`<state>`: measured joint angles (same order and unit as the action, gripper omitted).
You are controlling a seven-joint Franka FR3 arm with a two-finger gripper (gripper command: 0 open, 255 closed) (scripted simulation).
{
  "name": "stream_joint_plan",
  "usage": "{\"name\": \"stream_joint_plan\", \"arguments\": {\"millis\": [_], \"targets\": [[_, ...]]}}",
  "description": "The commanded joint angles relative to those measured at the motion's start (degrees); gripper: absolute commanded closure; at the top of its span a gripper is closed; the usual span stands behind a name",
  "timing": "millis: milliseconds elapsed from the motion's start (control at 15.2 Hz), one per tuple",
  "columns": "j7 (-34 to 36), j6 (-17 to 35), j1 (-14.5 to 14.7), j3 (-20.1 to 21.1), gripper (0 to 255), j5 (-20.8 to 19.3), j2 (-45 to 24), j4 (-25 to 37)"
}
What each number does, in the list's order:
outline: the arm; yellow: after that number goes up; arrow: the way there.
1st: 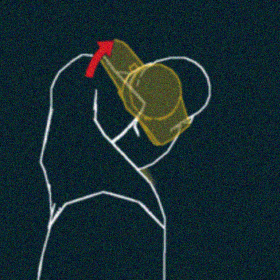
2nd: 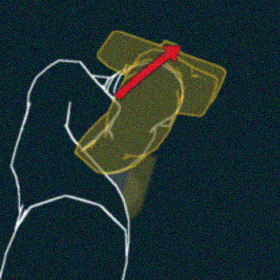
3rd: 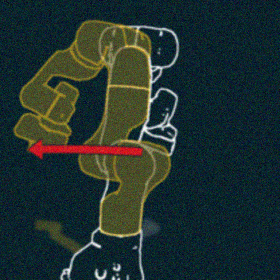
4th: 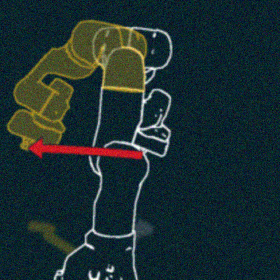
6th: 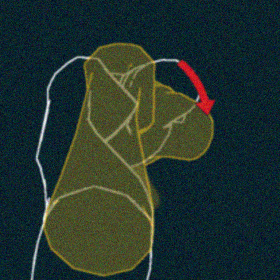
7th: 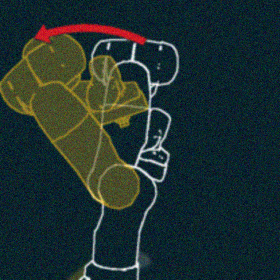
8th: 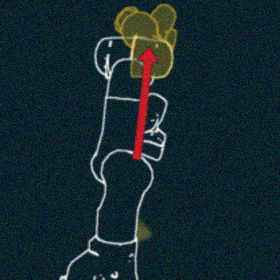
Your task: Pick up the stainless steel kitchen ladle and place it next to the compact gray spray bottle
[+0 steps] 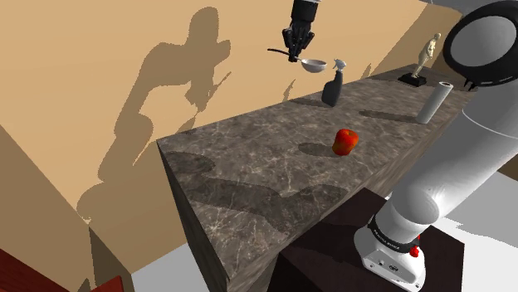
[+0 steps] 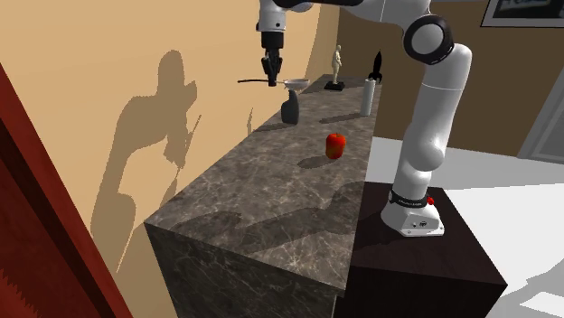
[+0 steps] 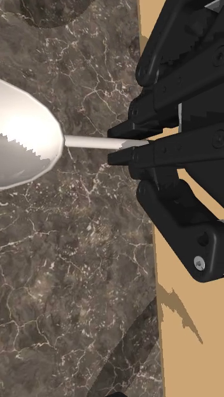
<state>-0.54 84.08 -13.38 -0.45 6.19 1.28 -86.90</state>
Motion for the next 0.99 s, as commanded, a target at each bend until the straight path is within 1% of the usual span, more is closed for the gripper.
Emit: {"name": "stream_joint_plan", "arguments": {"millis": [0,462,726,924], "targets": [[-3.27,-0.45,-1.56,-1.64,255,-0.1,-0.24,0.33],[-12.87,-2.56,-6.46,-6.51,255,-0.13,-3.97,5.15],[-18.3,-4.26,-9.53,-9.12,255,0.32,-7.61,9.9],[-22.3,-5.93,-12.1,-10.9,255,0.98,-11.18,14.66]]}}
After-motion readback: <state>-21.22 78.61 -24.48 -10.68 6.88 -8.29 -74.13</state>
